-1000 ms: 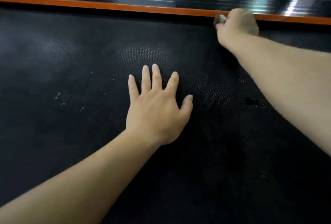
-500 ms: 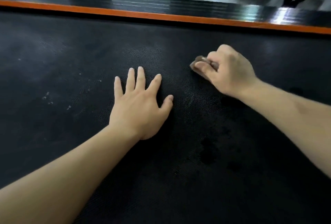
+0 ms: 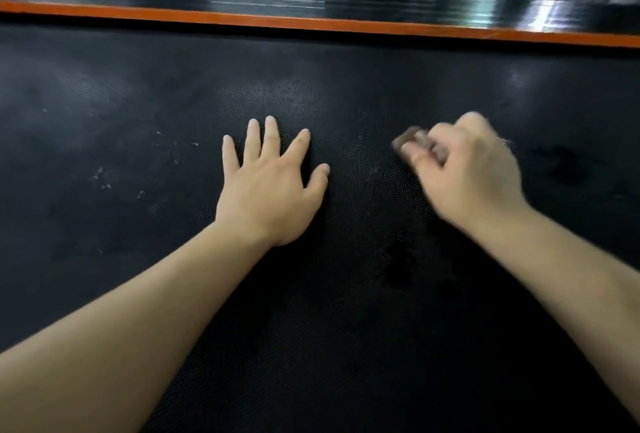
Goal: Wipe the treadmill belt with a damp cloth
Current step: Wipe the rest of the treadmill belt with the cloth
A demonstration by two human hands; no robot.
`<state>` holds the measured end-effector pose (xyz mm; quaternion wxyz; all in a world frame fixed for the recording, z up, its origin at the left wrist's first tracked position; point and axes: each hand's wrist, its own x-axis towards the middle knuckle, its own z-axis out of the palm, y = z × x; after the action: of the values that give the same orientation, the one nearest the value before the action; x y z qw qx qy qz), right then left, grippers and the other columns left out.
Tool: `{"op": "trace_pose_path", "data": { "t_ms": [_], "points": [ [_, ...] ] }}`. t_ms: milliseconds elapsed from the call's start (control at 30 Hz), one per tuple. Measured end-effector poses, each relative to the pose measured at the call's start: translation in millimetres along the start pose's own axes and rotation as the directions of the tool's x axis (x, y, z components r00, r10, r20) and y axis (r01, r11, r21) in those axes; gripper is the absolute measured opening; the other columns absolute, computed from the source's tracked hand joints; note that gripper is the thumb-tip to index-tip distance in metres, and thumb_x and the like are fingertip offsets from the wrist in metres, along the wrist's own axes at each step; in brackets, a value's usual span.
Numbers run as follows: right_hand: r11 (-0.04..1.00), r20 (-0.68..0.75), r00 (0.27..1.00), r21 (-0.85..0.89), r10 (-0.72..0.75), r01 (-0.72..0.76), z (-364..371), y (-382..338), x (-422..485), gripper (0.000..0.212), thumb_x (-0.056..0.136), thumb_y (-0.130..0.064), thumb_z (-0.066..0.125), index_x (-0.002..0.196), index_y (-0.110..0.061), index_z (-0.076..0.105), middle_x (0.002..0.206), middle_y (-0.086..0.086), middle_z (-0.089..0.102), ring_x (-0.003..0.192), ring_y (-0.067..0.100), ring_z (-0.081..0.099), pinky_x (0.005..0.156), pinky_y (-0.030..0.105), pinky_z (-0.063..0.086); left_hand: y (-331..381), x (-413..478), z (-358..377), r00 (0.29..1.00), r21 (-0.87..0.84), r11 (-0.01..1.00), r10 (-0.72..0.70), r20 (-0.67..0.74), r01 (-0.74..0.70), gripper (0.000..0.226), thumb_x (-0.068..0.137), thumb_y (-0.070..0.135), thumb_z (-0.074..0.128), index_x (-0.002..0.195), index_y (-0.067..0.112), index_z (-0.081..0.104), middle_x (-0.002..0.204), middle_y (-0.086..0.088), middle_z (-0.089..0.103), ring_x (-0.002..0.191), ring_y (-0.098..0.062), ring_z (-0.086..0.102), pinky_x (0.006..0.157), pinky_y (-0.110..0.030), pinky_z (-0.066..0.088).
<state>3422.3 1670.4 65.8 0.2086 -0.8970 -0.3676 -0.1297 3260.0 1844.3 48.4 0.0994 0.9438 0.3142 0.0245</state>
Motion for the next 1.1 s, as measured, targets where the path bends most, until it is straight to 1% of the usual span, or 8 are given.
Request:
{"op": "trace_pose_path", "data": {
  "t_ms": [167,333,500,567,667,867,1000,1100],
  "points": [
    [0.852,0.234,0.836,0.313,-0.497,0.419,-26,-28,-87,0.041,0.096,-0.054,0.048,0.083,-0.019,0.066,0.084,-0.002,0.047,0.073,0.016,0.047,0.065,0.030,0.042,1,1,-2,1.000,-0.016,1.000,-0.008,-0.010,0.007,0.065,0.101,0.063,0.024,0.161,0.038,0.017,0.171,-0.011,0.001,0.157,-0.027,-0.009,0.124,-0.055,-0.009],
    [0.998,0.050,0.997,0.032,-0.059,0.058,-26,16,-46,0.034,0.092,-0.051,0.054,0.078,-0.020,0.060,0.083,-0.002,0.042,0.075,0.025,0.052,0.059,0.031,0.038,18,-1,-5,1.000,-0.098,0.995,0.007,0.021,-0.005,0.053,0.105,0.049,0.030,0.158,0.040,0.026,0.171,-0.009,0.006,0.157,-0.028,-0.007,0.124,-0.054,-0.010],
    [0.893,0.222,0.878,0.264,-0.424,0.365,-40,5,-90,0.032,0.094,-0.050,0.053,0.090,-0.022,0.068,0.087,-0.004,0.044,0.071,0.015,0.047,0.061,0.029,0.043,64,14,0,0.976,-0.231,0.949,-0.201,0.079,0.214,0.053,0.102,0.044,0.034,0.154,0.037,0.030,0.169,-0.018,-0.002,0.156,-0.033,-0.014,0.119,-0.060,-0.016],
    [0.934,0.146,0.927,0.146,-0.346,0.325,-36,34,-51,0.033,0.091,-0.053,0.051,0.091,-0.024,0.067,0.086,-0.003,0.044,0.073,0.021,0.052,0.063,0.029,0.042,70,11,9,0.983,-0.133,0.974,-0.183,0.013,0.183,0.057,0.101,0.049,0.032,0.156,0.032,0.027,0.169,-0.021,-0.001,0.155,-0.036,-0.012,0.120,-0.062,-0.013],
    [0.999,0.026,0.998,-0.007,0.049,-0.049,-25,68,-5,0.033,0.090,-0.049,0.059,0.087,-0.017,0.064,0.085,0.002,0.042,0.079,0.033,0.055,0.065,0.032,0.038,71,9,13,0.993,-0.097,0.990,-0.112,-0.043,0.107,0.062,0.102,0.055,0.028,0.158,0.030,0.023,0.169,-0.019,0.002,0.156,-0.035,-0.010,0.122,-0.059,-0.011],
    [0.929,0.198,0.916,0.200,-0.350,0.312,-37,48,-45,0.035,0.088,-0.055,0.054,0.091,-0.023,0.069,0.084,-0.002,0.047,0.069,0.016,0.049,0.059,0.031,0.045,74,11,14,0.999,-0.063,0.997,0.036,-0.035,-0.038,0.061,0.102,0.058,0.026,0.160,0.038,0.021,0.171,-0.006,0.004,0.157,-0.024,-0.009,0.125,-0.050,-0.010],
    [1.000,0.033,0.999,0.026,0.003,-0.004,-23,83,18,0.034,0.086,-0.052,0.057,0.082,-0.018,0.060,0.081,0.002,0.042,0.075,0.034,0.055,0.061,0.035,0.041,75,11,14,0.999,-0.066,0.997,0.024,-0.029,-0.026,0.059,0.103,0.055,0.024,0.160,0.039,0.022,0.171,-0.004,0.004,0.157,-0.023,-0.007,0.125,-0.049,-0.009],
    [0.985,0.060,0.984,0.053,-0.166,0.163,-23,58,-11,0.030,0.088,-0.049,0.060,0.087,-0.019,0.065,0.085,0.001,0.042,0.073,0.027,0.052,0.061,0.030,0.037,76,13,15,0.999,-0.050,0.998,0.023,-0.039,-0.025,0.058,0.104,0.054,0.023,0.159,0.039,0.022,0.171,-0.004,0.005,0.157,-0.023,-0.006,0.125,-0.050,-0.007]
  ]
}}
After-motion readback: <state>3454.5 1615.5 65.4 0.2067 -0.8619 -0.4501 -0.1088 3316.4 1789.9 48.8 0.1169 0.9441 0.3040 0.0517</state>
